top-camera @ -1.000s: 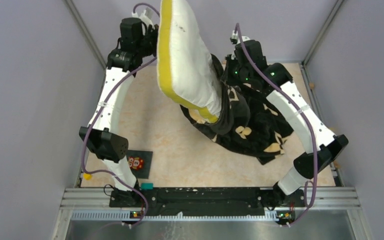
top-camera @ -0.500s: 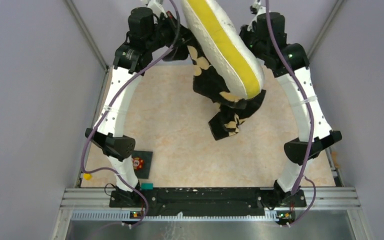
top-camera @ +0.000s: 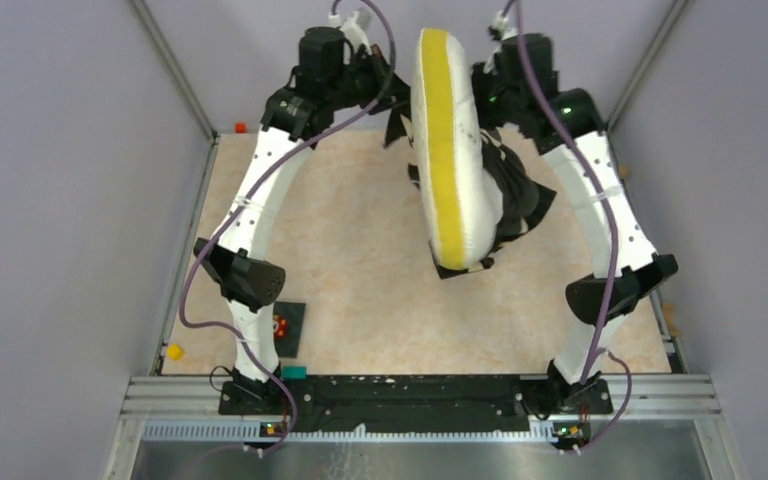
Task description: Put the pillow into the pillowcase
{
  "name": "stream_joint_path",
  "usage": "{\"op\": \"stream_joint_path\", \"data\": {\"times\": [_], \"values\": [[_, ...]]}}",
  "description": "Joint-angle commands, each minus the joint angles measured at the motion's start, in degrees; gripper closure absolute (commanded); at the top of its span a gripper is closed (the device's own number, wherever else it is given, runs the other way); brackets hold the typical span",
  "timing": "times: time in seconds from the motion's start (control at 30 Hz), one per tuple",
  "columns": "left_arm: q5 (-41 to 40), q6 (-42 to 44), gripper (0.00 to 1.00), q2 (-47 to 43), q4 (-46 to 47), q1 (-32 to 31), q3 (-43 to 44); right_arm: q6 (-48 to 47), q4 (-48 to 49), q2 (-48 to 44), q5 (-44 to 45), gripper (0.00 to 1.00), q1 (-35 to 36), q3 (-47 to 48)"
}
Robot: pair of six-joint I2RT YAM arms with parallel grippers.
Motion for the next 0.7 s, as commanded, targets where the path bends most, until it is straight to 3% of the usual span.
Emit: {"op": "stream_joint_path", "data": {"times": [0.0, 0.1, 0.27, 0.37, 0.43, 0.6, 0.67], "values": [[3.72, -4.34, 1.00, -3.85, 6.50, 11.96, -0.38, -0.74, 13.64, -5.94, 2.50, 1.00, 11.54, -14.94], [4.84, -2.89, 1.00, -2.53, 3.98, 11.96, -4.58, -0.56, 17.74, -9.59, 5.27, 1.00, 12.45, -28.16], [3.38, -1.92, 1.00, -10.34, 13.52, 10.06, -30.19, -2.84, 20.43, -12.29, 6.08, 1.00, 12.46, -39.79], [1.92, -0.71, 1.00, -12.45, 14.48, 10.22, -37.49, -4.01, 24.22, -13.51, 1.10, 1.00, 12.46, -45.26], [0.87, -0.16, 1.00, -13.30, 15.23, 10.45, -40.41, -4.45, 25.80, -13.61, 0.51, 0.93, 12.61, -46.35], [0.94, 0.85, 1.00, -14.00, 16.53, 10.61, -43.63, -8.13, 26.17, -12.56, 4.19, 0.57, 12.64, -43.25], [1.58, 1.19, 1.00, -14.02, 17.35, 10.59, -44.52, -9.90, 26.25, -10.94, 7.68, 0.46, 12.65, -40.30]]}}
